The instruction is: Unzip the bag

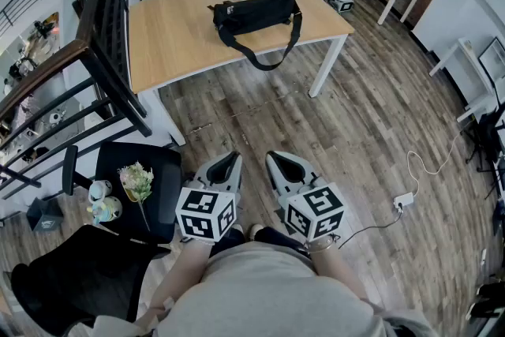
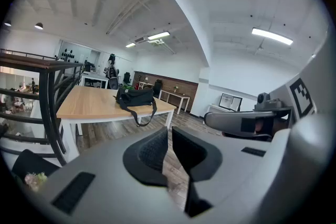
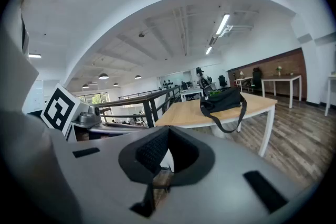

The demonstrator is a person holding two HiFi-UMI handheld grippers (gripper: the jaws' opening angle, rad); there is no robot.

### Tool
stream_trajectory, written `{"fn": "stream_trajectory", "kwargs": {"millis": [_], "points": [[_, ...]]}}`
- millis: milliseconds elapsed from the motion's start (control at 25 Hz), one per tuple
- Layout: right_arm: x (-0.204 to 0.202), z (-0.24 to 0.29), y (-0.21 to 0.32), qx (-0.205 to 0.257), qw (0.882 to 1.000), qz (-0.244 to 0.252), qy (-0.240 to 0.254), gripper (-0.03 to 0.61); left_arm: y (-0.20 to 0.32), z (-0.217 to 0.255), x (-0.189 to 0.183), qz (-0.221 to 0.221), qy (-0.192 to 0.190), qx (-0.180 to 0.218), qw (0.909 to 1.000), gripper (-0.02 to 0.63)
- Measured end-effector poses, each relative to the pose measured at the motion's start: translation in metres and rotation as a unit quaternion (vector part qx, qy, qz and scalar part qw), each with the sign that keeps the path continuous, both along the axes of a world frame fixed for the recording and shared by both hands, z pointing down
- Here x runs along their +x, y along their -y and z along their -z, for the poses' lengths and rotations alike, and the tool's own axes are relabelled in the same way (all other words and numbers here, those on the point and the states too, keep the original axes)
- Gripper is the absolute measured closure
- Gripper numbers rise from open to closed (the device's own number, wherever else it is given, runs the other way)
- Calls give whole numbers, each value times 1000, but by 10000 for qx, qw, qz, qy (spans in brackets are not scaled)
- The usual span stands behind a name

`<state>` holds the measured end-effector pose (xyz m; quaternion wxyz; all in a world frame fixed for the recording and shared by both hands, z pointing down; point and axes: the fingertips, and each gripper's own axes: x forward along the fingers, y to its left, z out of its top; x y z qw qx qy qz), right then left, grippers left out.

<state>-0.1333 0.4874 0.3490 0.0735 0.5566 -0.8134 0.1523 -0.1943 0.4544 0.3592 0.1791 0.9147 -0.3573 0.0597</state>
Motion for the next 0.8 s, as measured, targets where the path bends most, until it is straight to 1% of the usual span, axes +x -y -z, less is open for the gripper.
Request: {"fn": "stream_trajectory", "kwargs": {"millis": [120, 280, 440, 560, 680, 800], "points": [[1, 2, 1, 51, 9999, 23, -88, 574, 0, 0, 5, -47, 20, -15, 10000, 574], [0, 2, 1, 58, 9999, 46, -68, 574, -2, -3, 7, -99, 2, -172, 9998, 574], [3, 1, 0, 41, 10000, 46, -30, 574, -4, -5, 10, -130, 60, -147, 9998, 574], [1, 4, -2, 156, 9997, 135, 122, 573, -8, -2, 13, -226, 1, -85, 9997, 574], [1, 8, -3, 239, 9983, 290, 452, 571, -9, 4, 18, -309, -145, 15, 9994, 573], [11, 9, -4, 256, 9982, 239, 491, 571, -8, 8, 23, -253, -207, 76, 9994, 572]]}}
